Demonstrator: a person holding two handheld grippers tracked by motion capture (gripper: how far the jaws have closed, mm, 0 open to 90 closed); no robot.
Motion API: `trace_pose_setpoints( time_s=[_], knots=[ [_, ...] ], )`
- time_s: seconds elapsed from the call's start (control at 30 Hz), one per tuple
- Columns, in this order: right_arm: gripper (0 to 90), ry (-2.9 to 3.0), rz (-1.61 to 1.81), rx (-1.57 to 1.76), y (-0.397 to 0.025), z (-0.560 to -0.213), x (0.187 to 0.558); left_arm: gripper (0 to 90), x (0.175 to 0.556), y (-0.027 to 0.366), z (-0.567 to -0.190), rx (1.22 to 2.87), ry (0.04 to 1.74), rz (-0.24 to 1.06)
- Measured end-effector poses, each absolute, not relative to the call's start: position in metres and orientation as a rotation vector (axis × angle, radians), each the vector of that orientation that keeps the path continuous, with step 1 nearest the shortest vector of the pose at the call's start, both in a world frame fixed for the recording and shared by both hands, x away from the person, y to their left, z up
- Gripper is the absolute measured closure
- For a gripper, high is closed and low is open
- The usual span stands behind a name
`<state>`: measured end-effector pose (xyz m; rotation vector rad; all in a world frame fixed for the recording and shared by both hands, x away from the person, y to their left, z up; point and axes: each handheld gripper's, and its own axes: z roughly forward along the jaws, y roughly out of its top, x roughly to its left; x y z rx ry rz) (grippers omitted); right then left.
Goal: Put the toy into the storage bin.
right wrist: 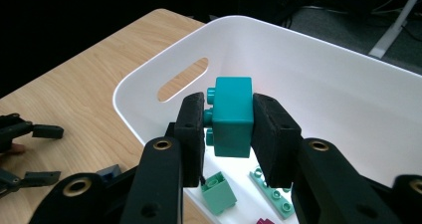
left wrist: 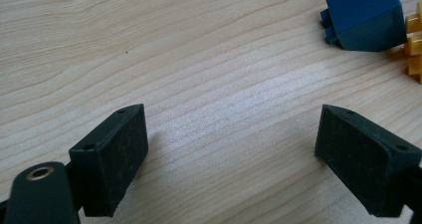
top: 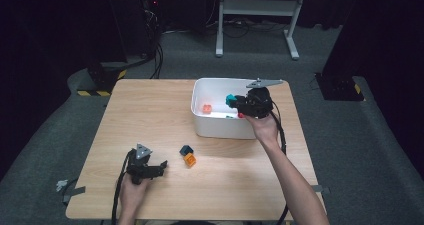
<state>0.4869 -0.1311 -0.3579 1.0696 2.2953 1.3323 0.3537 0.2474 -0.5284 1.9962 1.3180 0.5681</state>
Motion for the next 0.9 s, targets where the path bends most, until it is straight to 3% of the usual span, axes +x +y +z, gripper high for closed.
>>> trace_pose_setpoints(
  time_s=[0.2,0.53,0.9],
  knots=[
    [66.2,2.295,1.307,1.096,-0.131,-0.363,0.494,13.1,0.354,0.247,-0.528,1.996,1.318,0.569],
    [47.0,2.288,1.295,1.100,-0.130,-0.366,0.493,13.1,0.354,0.247,-0.528,1.996,1.318,0.568],
    [39.6,2.274,1.353,1.052,-0.132,-0.363,0.480,13.1,0.354,0.247,-0.528,1.996,1.318,0.569]
  ],
)
